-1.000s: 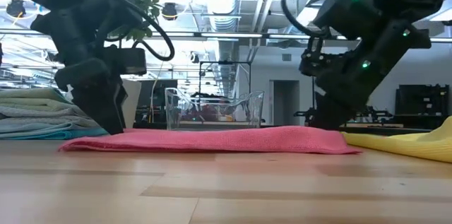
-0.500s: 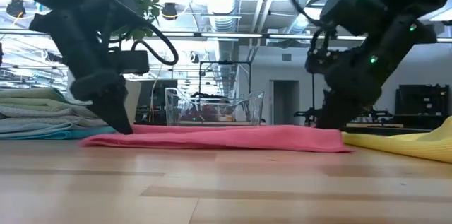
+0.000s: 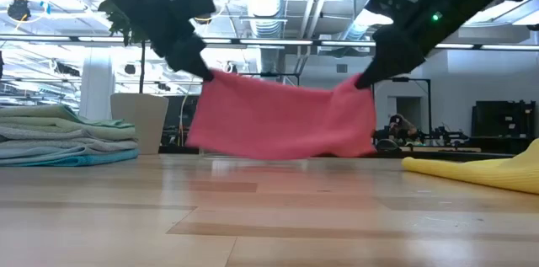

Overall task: Fold microfiber towels
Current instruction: Fold the pink microfiber cloth

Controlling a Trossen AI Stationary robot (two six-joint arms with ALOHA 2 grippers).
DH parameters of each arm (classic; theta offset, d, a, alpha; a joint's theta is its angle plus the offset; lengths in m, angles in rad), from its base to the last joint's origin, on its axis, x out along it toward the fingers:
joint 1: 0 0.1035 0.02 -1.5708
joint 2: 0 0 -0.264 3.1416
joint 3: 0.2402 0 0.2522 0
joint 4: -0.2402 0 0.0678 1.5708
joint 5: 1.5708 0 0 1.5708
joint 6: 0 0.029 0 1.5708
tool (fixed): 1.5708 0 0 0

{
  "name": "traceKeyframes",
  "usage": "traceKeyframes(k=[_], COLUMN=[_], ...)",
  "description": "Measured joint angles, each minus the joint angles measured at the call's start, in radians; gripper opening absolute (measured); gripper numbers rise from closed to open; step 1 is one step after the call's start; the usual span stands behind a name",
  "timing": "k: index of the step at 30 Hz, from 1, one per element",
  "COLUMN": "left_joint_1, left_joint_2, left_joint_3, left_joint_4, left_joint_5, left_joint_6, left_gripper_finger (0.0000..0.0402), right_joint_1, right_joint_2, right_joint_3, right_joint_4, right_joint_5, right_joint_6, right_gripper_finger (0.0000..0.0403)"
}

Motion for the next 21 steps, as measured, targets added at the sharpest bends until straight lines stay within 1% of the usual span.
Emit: traceKeyframes(k=[2,4,7,9,13,15,18,21], left_joint_1=[-0.006,-0.020,-0.057,-0.099,-0.228,-0.306,-0.417,-0.507], left_joint_2=[0.000,0.004,0.013,0.025,0.037,0.037,0.036,0.035], left_joint_3=[0.000,-0.005,-0.059,-0.108,-0.180,-0.188,-0.188,-0.188], left_joint_4=[0.018,0.017,0.038,0.039,0.040,0.041,0.064,0.120], left_joint_5=[-0.059,-0.085,-0.076,-0.076,-0.070,-0.068,-0.067,-0.031], left_joint_6=[0.017,0.014,-0.049,-0.121,-0.293,-0.366,-0.427,-0.446], left_gripper_finger=[0.0004,0.0004,0.0004,0.0004,0.0004,0.0004,0.0004,0.0004], right_joint_1=[0.015,0.040,0.100,0.158,0.288,0.353,0.429,0.475], right_joint_2=[0.015,0.044,0.115,0.176,0.279,0.325,0.382,0.432], right_joint_3=[0.013,0.021,0.023,0.023,0.030,0.062,0.128,0.211], right_joint_4=[0.006,0.011,0.014,0.020,0.052,0.052,0.053,0.048], right_joint_5=[0.034,0.038,0.037,0.037,0.053,0.072,0.111,0.114], right_joint_6=[-0.059,-0.072,-0.041,0.004,0.123,0.171,0.195,0.195], right_gripper_finger=[0.0010,0.0010,0.0010,0.0010,0.0010,0.0010,0.0014,0.0017])
